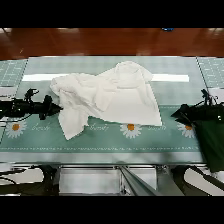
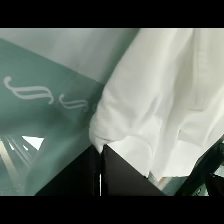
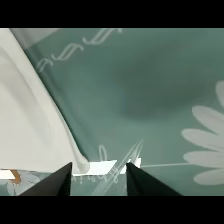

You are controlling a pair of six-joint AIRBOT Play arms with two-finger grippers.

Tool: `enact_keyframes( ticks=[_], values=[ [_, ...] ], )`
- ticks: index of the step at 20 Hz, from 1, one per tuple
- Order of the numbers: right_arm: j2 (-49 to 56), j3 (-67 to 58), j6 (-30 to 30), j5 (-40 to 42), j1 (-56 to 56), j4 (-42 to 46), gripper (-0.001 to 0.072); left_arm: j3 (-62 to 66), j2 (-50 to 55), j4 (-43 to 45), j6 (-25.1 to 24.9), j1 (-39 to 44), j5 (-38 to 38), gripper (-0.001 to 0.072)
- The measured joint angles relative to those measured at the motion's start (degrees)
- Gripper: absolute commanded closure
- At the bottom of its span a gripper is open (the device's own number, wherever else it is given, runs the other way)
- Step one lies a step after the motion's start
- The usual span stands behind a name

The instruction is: Fold the shirts.

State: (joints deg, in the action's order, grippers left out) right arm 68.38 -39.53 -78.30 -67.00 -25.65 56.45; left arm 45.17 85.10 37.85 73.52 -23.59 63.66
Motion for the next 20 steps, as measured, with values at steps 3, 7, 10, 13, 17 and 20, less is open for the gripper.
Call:
enact_keyframes(
  ticks=[3,7,10,13,17,20],
  values=[
    [1.4,2.2,-0.1,0.0,2.2,-0.3,0.0314,0.0,0.0,-0.1,-0.5,0.0,0.1,0.0694],
    [4.9,3.0,0.5,2.4,7.2,-4.1,0.0314,0.0,0.0,-0.1,-0.7,0.0,0.1,0.0695],
    [8.5,1.6,1.6,5.4,11.1,-8.3,0.0546,0.0,0.0,-0.1,-0.9,0.0,0.0,0.0695],
    [10.5,-2.2,3.0,7.5,14.6,-8.7,0.0683,0.5,-0.6,-0.1,-0.9,0.0,0.9,0.0695],
    [7.7,-14.6,3.6,2.1,16.5,-7.9,0.0683,6.8,-5.4,-0.1,-0.9,-1.4,3.6,0.0695],
    [3.2,-29.8,1.4,-1.2,17.0,-4.3,0.0683,16.9,-11.7,-0.6,-0.2,-2.0,5.4,0.0695]
  ],
)
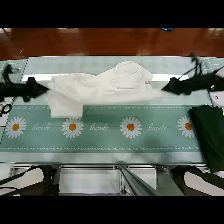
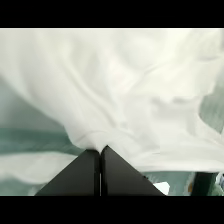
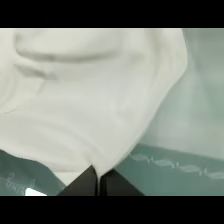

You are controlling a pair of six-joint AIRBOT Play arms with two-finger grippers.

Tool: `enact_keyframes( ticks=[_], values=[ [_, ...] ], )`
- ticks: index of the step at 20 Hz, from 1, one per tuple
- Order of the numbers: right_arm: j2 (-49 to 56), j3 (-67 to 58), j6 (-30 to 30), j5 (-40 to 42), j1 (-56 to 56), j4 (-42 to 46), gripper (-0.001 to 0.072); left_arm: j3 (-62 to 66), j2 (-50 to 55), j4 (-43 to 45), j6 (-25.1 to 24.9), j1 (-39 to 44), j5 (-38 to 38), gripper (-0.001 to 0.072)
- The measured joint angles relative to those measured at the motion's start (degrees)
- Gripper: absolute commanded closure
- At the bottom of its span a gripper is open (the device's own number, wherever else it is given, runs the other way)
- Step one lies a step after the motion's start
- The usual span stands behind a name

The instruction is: Fold the shirts.

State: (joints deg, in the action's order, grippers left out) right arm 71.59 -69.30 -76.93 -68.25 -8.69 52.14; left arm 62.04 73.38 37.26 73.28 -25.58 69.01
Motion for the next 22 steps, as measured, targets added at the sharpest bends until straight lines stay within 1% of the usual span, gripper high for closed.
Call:
enact_keyframes(
  ticks=[4,7,10,13,14,15,17,22],
  values=[
    [-6.8,-19.5,-1.2,-2.4,0.2,2.4,0.0683,15.0,-8.1,0.0,1.7,-0.1,1.9,0.0695],
    [-12.7,-29.4,-1.7,-3.1,0.3,4.9,0.0683,24.6,-14.0,0.0,2.7,-0.2,2.9,0.0695],
    [-19.1,-35.0,-2.2,-3.7,0.3,8.5,0.0683,31.5,-20.0,0.3,3.1,-0.2,3.3,0.0696],
    [-25.5,-37.1,-3.3,-4.3,0.3,13.0,0.0683,34.7,-26.3,1.0,3.3,0.3,3.5,0.0695],
    [-27.2,-37.4,-3.7,-5.0,0.3,14.1,0.0683,35.3,-28.5,2.7,3.4,1.3,3.4,0.0695],
    [-29.0,-37.7,-3.8,-5.5,0.3,15.1,0.0683,35.7,-30.6,5.2,3.9,2.7,3.4,0.0695],
    [-32.0,-38.0,-4.5,-7.5,0.3,16.4,0.0683,36.2,-35.3,13.1,5.6,7.3,3.2,0.0695],
    [-36.8,-38.3,-7.5,-13.9,0.3,19.9,0.0683,36.7,-46.3,38.9,12.9,22.6,2.8,0.0696]
  ],
)
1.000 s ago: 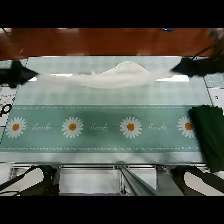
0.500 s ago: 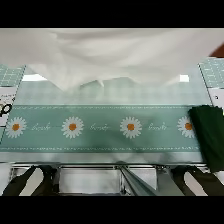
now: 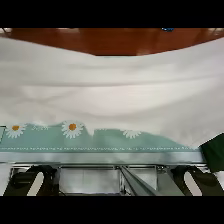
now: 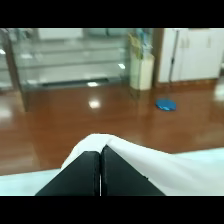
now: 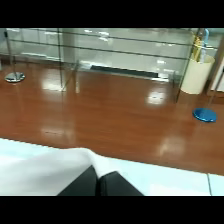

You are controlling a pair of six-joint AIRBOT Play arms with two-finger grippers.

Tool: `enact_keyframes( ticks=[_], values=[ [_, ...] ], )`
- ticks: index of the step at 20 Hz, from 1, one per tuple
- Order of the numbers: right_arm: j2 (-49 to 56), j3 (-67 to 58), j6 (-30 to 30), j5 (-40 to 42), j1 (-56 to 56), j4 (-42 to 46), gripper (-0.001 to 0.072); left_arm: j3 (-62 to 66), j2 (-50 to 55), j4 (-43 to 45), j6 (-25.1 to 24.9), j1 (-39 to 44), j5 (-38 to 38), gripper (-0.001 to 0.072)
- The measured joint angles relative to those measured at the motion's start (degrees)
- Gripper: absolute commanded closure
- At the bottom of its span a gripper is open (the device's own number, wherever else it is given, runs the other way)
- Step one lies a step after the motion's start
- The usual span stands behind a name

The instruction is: Fold the shirts.

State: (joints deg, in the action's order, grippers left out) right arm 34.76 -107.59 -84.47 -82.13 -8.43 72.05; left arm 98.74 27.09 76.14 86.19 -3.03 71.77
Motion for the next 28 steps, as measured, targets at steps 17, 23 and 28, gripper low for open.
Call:
enact_keyframes(
  ticks=[17,23,28],
  values=[
    [10.9,30.7,0.5,5.2,0.0,-5.3,0.0683,-7.0,24.4,17.7,9.4,10.4,1.9,0.0695],
    [39.3,28.0,6.8,19.5,0.0,-12.9,0.0683,-4.9,51.6,16.6,11.1,7.6,-10.5,0.0695],
    [64.3,11.6,8.3,22.5,0.3,-18.8,0.0683,2.0,69.8,14.8,13.2,4.2,-14.7,0.0695]
  ],
)
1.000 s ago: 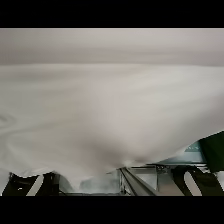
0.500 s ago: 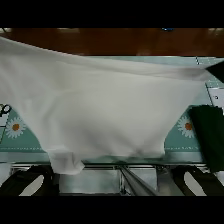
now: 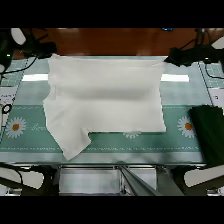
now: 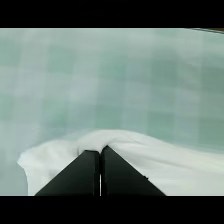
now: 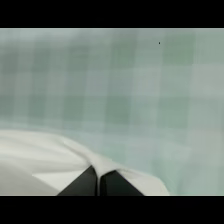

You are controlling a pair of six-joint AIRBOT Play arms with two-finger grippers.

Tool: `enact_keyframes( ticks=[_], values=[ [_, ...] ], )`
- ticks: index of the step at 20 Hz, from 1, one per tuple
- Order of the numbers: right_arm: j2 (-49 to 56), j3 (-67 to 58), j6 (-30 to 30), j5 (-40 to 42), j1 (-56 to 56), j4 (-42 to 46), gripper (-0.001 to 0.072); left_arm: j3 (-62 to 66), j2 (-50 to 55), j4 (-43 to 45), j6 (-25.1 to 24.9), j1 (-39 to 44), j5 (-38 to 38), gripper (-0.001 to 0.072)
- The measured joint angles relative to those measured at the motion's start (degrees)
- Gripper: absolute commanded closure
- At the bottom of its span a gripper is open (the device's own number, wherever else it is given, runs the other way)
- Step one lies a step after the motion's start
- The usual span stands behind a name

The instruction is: Fold the shirts.

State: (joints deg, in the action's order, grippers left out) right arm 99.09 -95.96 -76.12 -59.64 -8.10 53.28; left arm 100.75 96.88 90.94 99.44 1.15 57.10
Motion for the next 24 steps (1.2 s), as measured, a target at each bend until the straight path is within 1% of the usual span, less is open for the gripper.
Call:
enact_keyframes(
  ticks=[2,4,7,10,13,16,18,20,24],
  values=[
    [6.6,-5.2,-1.1,0.4,0.4,-1.3,0.0683,2.3,5.0,-0.4,0.5,-0.7,-0.9,0.0695],
    [11.2,-8.2,-1.9,0.7,0.6,-1.9,0.0683,3.4,8.4,-0.7,0.9,-1.1,-1.0,0.0695],
    [14.6,-10.4,-2.8,0.6,0.9,-2.5,0.0683,4.2,11.1,-0.9,1.0,-1.5,-0.1,0.0695],
    [15.3,-11.2,-3.0,-1.7,0.5,-2.8,0.0683,4.6,11.6,-2.5,0.5,-2.4,2.4,0.0695],
    [14.3,-11.5,-2.7,-6.4,-0.7,-2.9,0.0682,4.8,10.4,-8.3,-4.1,-4.7,7.6,0.0695],
    [13.3,-11.6,-2.4,-13.0,-1.8,-1.6,0.0683,4.6,9.9,-15.5,-9.9,-7.4,15.1,0.0695],
    [13.2,-11.3,-2.3,-17.1,-1.9,0.8,0.0683,3.7,9.6,-18.6,-13.0,-8.7,20.4,0.0695],
    [13.0,-10.4,-2.3,-19.5,-1.6,2.5,0.0683,2.0,9.6,-20.3,-15.0,-9.7,24.5,0.0695],
    [13.6,-8.4,-2.3,-21.5,-0.4,4.8,0.0682,-1.8,9.6,-22.0,-16.7,-10.5,28.5,0.0695]
  ],
)
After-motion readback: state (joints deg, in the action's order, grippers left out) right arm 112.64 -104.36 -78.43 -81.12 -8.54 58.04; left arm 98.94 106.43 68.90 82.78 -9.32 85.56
